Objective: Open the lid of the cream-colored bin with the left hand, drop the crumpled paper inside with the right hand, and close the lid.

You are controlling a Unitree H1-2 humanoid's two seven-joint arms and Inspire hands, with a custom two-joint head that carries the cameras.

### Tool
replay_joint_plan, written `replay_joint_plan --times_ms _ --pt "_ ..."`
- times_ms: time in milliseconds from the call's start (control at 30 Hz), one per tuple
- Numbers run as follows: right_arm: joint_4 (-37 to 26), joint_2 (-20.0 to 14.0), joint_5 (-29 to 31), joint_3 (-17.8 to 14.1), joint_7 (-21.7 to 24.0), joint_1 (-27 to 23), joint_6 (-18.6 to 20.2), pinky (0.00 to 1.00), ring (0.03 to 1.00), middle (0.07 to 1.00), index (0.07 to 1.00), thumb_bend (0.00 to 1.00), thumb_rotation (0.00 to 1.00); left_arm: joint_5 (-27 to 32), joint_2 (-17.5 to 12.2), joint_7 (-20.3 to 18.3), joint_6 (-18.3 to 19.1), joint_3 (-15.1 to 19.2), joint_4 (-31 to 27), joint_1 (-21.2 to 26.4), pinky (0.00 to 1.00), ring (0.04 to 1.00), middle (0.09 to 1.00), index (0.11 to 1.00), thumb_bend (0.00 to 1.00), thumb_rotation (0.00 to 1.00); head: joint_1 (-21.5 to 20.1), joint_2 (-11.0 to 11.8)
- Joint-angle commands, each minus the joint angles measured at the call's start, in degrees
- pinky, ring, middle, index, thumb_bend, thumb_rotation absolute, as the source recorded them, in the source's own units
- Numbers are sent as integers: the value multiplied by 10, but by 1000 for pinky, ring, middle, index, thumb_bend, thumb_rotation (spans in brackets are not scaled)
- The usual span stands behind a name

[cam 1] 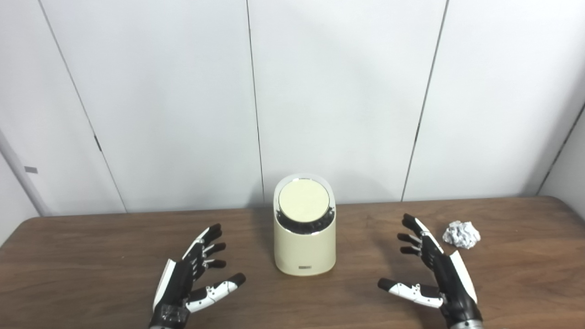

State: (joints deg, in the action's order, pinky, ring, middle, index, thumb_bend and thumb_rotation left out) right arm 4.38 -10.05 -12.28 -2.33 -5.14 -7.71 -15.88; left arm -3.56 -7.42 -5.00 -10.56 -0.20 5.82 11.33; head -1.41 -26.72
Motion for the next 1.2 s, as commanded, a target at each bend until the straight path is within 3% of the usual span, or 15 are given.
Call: replay_joint_plan --times_ms 0,433,600,800,1000,1167 --pt "-9 -3 0 -2 -5 -18 -22 718 819 906 906 896 337 2 -1 5 -13 2 -16 19 698 839 914 953 766 210 0 -1" --pt "-15 -3 -4 -1 -4 -17 -17 713 811 904 903 891 323 8 -1 -1 -18 1 -12 20 705 846 920 960 751 215 2 -2" --pt "-23 -1 -16 1 -5 -17 -5 693 796 897 898 891 328 3 4 4 -12 -1 -23 22 749 851 913 950 735 293 3 -1" --pt "-17 0 -15 3 -3 -20 -5 705 797 889 889 891 316 -19 27 25 8 -2 -53 39 750 853 897 931 749 296 5 4" --pt "-33 1 -15 4 0 -14 5 705 803 888 890 886 313 -39 35 41 57 4 -71 81 829 864 867 908 789 315 3 3" --pt "-40 1 -6 5 5 -10 14 711 809 896 890 890 310 -47 36 51 88 2 -74 113 817 849 860 895 802 296 3 -1"
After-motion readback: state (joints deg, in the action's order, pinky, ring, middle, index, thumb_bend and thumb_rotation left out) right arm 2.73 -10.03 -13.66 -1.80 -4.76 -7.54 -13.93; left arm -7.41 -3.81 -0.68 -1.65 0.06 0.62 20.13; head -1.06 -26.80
